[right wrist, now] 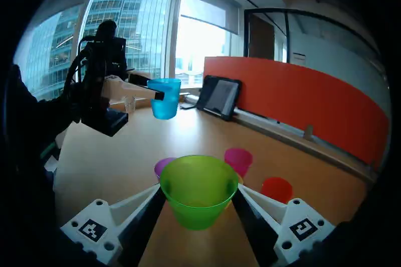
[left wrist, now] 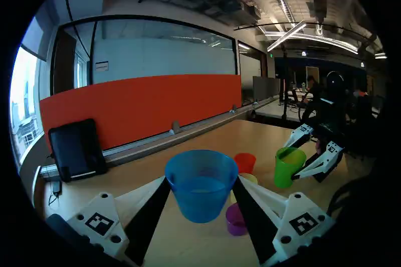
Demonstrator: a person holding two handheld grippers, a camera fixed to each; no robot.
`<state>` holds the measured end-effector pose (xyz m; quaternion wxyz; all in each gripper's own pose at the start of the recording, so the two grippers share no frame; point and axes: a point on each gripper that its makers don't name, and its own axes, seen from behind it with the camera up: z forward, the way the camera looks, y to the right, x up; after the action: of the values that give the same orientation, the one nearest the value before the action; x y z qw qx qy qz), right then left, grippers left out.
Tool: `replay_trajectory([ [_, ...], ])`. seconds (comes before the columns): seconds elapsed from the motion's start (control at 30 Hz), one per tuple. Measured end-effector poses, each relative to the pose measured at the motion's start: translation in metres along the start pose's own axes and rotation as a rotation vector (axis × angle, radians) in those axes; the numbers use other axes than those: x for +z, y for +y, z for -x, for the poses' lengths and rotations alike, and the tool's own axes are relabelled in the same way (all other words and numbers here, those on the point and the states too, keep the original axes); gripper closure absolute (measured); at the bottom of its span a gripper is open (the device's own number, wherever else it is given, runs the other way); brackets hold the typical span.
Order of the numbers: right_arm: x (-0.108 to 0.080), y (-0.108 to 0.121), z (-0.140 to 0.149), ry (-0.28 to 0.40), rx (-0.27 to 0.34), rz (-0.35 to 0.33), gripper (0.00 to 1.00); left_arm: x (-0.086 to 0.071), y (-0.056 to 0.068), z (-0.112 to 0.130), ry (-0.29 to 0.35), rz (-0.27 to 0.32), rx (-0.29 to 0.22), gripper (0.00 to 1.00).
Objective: Pour water
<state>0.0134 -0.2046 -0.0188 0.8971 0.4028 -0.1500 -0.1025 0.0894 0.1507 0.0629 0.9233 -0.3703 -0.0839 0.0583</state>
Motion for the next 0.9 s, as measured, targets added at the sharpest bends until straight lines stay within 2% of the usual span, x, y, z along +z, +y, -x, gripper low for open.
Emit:
replay_trajectory([
  [0.47, -0.008, -0.001, -0.046, 0.107, -0.02, 0.016, 0.09, -0.017, 0.009, -0.016, 0.045, -0.015, -0.01, 0.15],
  [0.9, -0.01, -0.001, -0.069, 0.149, -0.027, 0.011, 0.09, -0.024, 0.016, -0.02, 0.058, -0.022, 0.003, 0.15],
])
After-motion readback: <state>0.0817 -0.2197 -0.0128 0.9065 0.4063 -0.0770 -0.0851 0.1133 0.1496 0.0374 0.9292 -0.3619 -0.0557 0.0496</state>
